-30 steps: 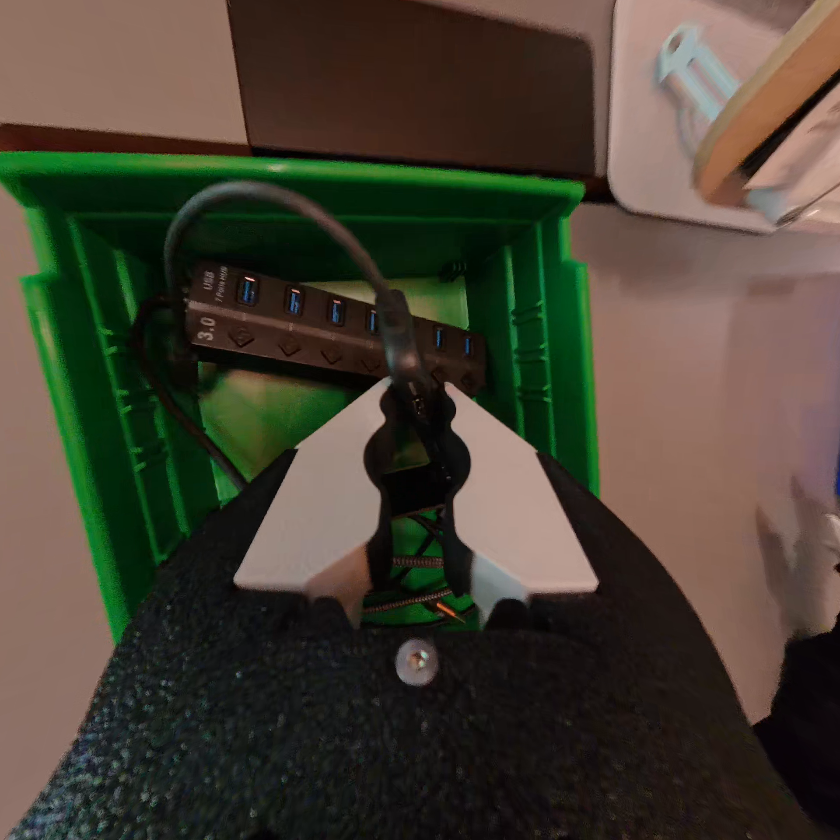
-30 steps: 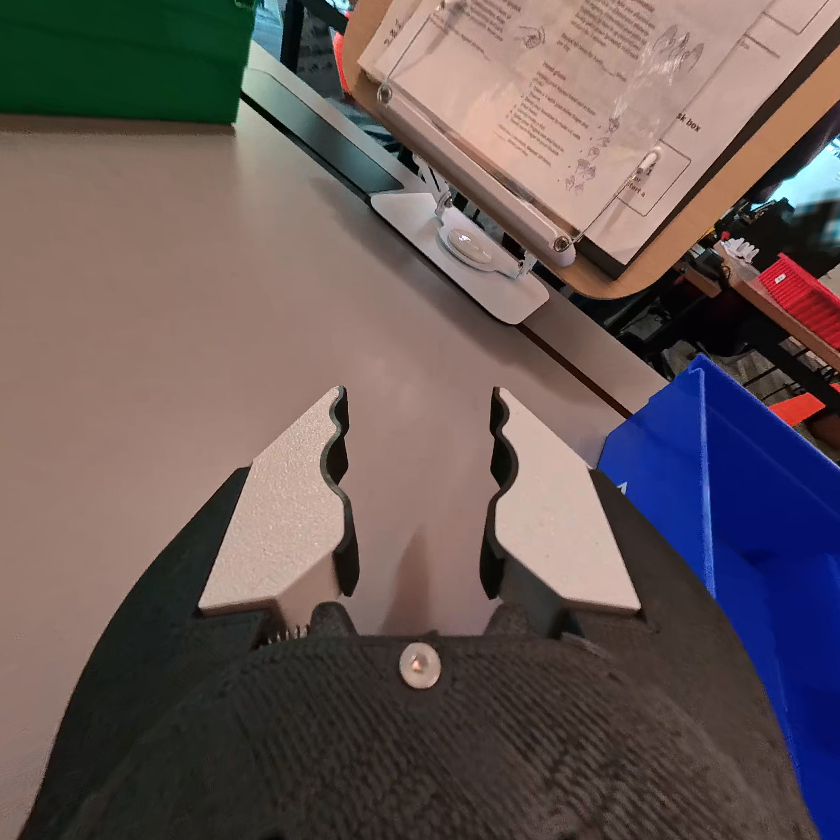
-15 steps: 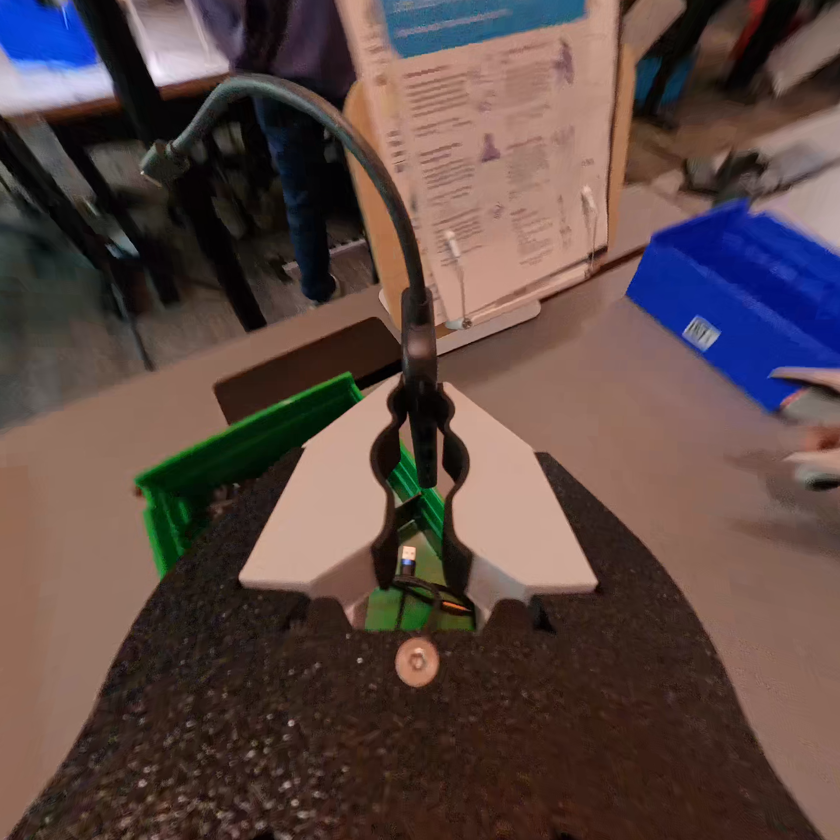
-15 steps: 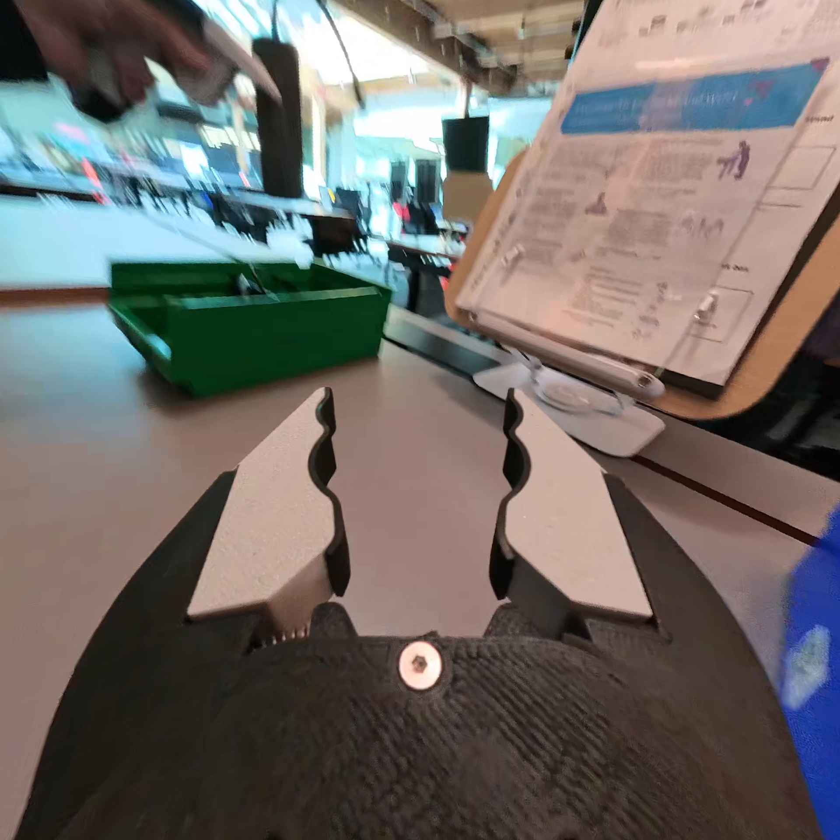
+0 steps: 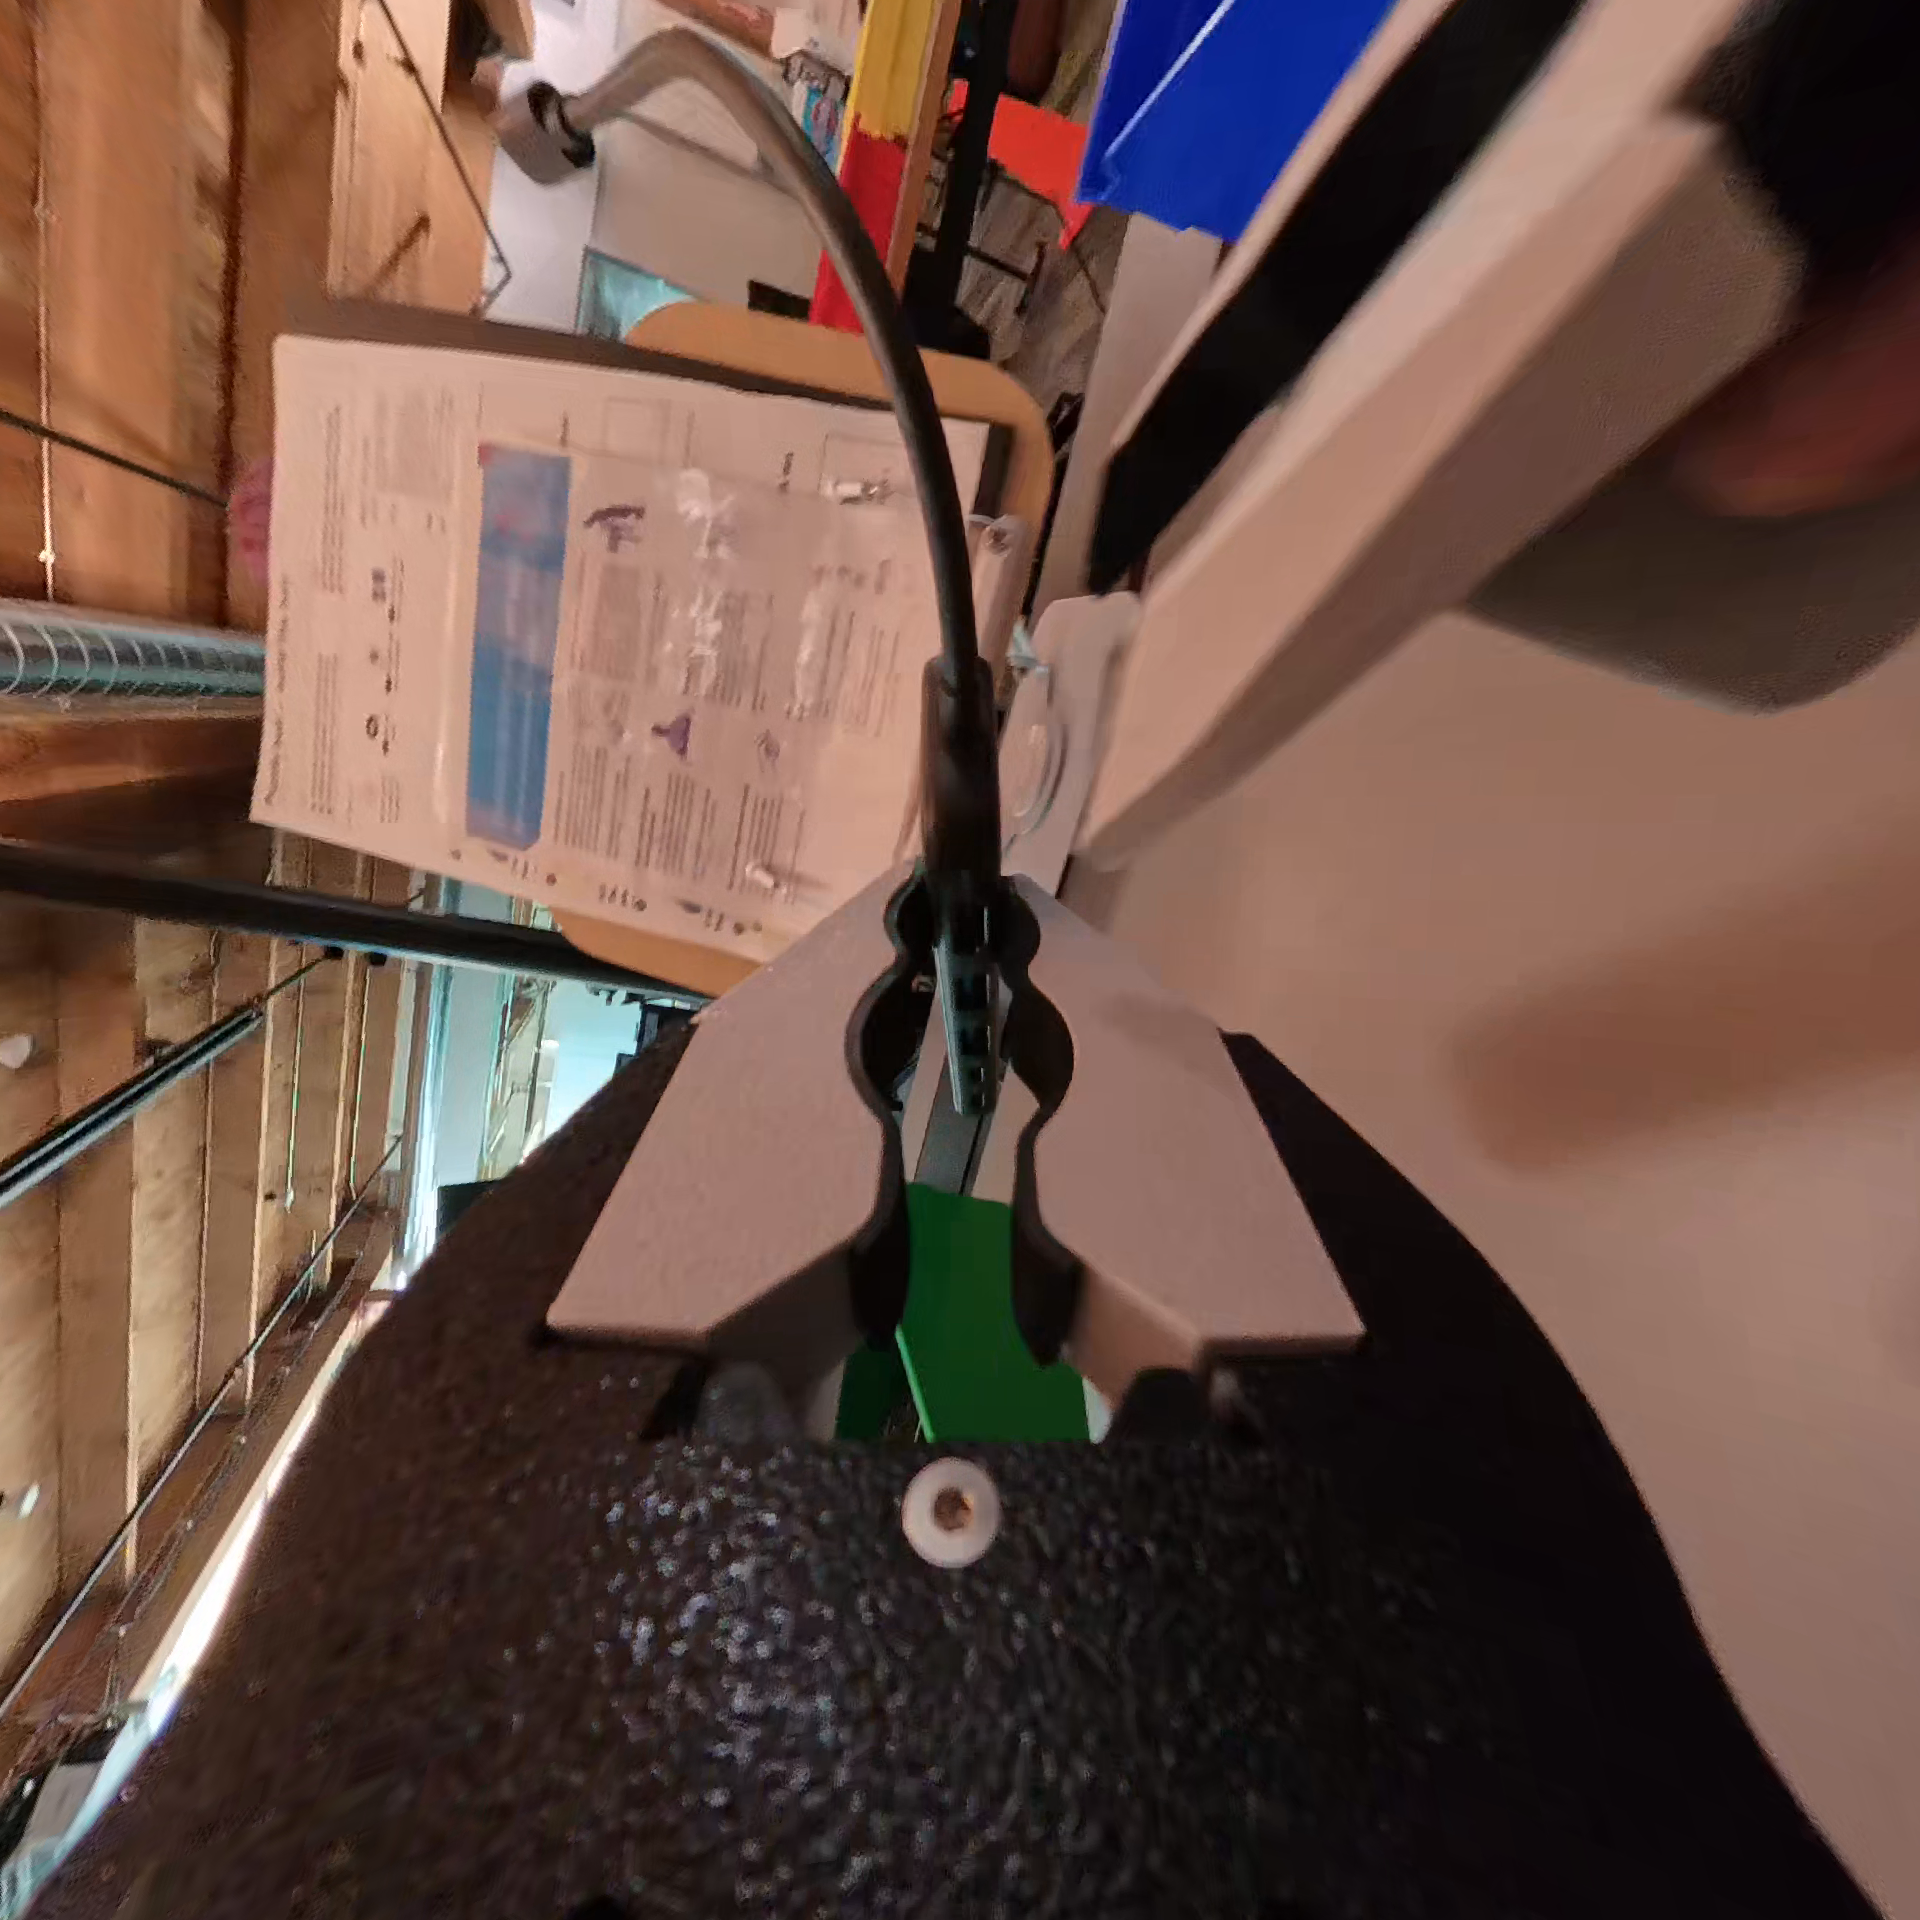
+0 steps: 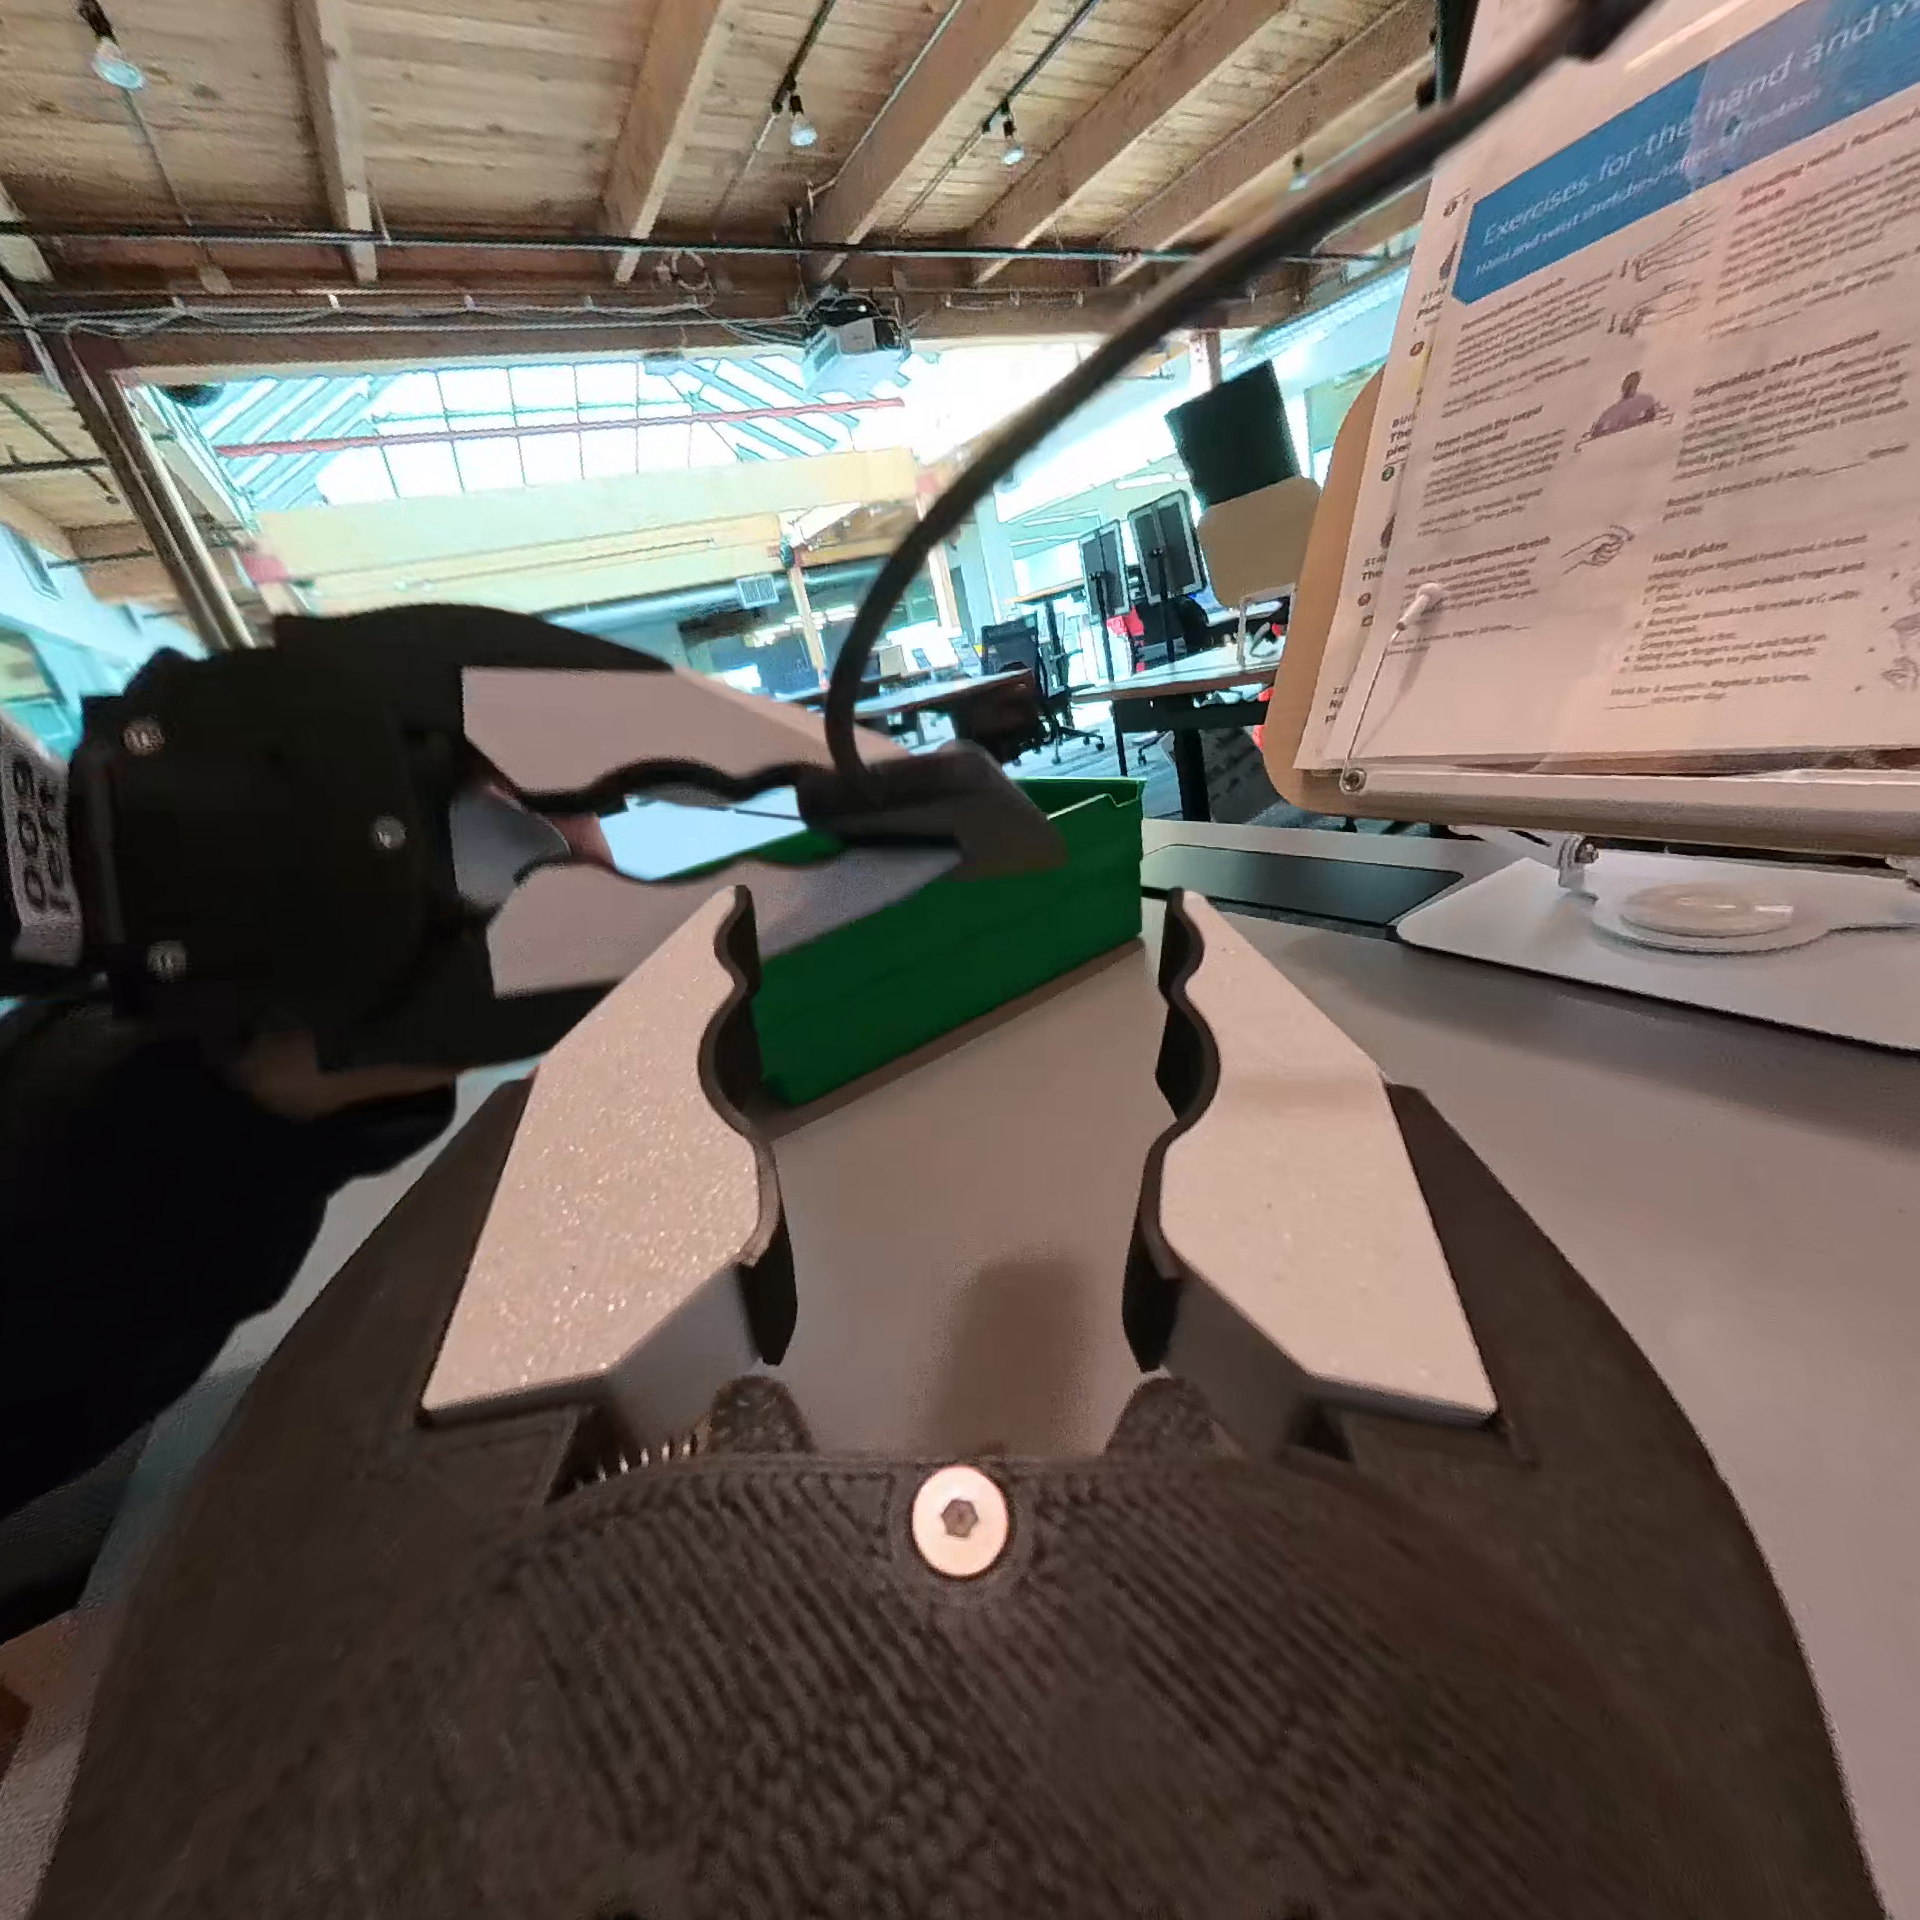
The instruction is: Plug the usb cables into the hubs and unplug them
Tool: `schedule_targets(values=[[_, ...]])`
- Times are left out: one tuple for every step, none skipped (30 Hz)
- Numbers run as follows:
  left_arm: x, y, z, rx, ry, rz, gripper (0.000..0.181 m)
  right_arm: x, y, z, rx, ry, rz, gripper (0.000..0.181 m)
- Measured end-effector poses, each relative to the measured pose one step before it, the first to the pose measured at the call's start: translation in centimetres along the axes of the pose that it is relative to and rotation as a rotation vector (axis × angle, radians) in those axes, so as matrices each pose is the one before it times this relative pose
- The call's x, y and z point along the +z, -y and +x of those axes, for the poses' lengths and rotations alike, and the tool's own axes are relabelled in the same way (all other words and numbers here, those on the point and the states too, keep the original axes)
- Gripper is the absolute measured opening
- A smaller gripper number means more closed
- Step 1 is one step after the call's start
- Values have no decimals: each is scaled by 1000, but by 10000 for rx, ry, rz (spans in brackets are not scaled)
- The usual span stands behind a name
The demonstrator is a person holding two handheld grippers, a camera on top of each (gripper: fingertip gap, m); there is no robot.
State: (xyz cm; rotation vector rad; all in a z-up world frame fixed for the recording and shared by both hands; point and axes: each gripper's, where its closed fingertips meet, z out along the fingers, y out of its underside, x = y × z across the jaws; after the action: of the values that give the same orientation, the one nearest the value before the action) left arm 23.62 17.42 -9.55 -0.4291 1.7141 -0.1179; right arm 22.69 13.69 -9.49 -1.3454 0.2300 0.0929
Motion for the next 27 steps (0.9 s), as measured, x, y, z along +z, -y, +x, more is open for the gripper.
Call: schedule_targets(values=[[159, 280, 560, 118, -24, 37, 9, -117, 162, 4, 33, 49, 121, 76], [141, 215, 262, 160, 121, 73, 9, -67, 202, -47, 53, 74, 126, 76], [100, 213, 270, 153, 56, 98, 9, -35, 62, -123, -24, 88, 37, 74], [24, 252, 291, 46, -25, 91, 9, 53, -250, 30, -124, -22, -151, 70], [-61, 370, 219, 60, -4, 157, 9, 85, -398, 261, -161, -198, -226, 70], [-44, 274, 223, 89, -29, 78, 9, 55, -277, 278, -158, -220, -155, 71], [14, 124, 216, 127, -38, -34, 9, -7, -66, -10, -187, -37, -34, 64], [19, 92, 103, 139, 38, -13, 9, -54, 101, -91, -170, 13, 67, 58], [6, 89, 25, 102, 63, 17, 9, -79, 115, -27, -179, -5, 68, 52], [59, -58, 71, 50, -24, -67, 9, -38, -20, -289, -255, 145, -34, 44], [41, -18, 25, 1, 0, -29, 9, 7, -79, -22, -265, -47, -93, 43], [6, 55, 22, -18, 10, 46, 9, -28, -11, 14, -212, -37, -55, 42], [-9, 126, 5, -40, 17, 89, 9, -75, 13, 18, -69, 39, -108, 42], [-26, 205, -95, -70, 60, 138, 10, -115, 156, 26, -108, 15, 12, 42], [-37, 236, -181, -221, 67, 178, 10, -120, 265, 28, -104, -45, 138, 42], [-76, 278, -278, -479, 63, 244, 9, -120, 381, 80, 119, -71, 208, 42], [-182, 289, -404, -745, 54, 296, 14, -135, 397, 193, 321, -43, 247, 42], [-299, 195, -409, -874, -36, 270, 26, -189, 362, 293, 371, 7, 258, 42], [-374, 42, -282, -994, -169, 209, 33, -250, 363, 404, 404, -4, 241, 42], [-426, -17, -222, -1193, -205, 246, 37, -285, 381, 463, 402, -15, 225, 42], [-467, -57, -119, -1489, -255, 312, 43, -283, 433, 351, 409, 73, 256, 42], [-464, -118, 157, -1868, -439, 348, 49, -263, 469, 223, 469, 160, 288, 42], [-393, -209, 300, -2134, -575, 369, 53, -249, 535, 256, 462, 58, 350, 42], [-276, -425, 122, -2198, -540, 313, 56, -165, 418, 93, 393, 109, 290, 42], [-114, -580, -57, -2108, -545, 210, 59, -56, 267, -325, 321, 349, 184, 42], [62, -603, -38, -1879, -652, 113, 62, 17, 236, -385, 223, 279, 202, 42], [182, -472, 179, -1818, -824, 72, 68, 58, 95, -260, 62, 119, 165, 42]])
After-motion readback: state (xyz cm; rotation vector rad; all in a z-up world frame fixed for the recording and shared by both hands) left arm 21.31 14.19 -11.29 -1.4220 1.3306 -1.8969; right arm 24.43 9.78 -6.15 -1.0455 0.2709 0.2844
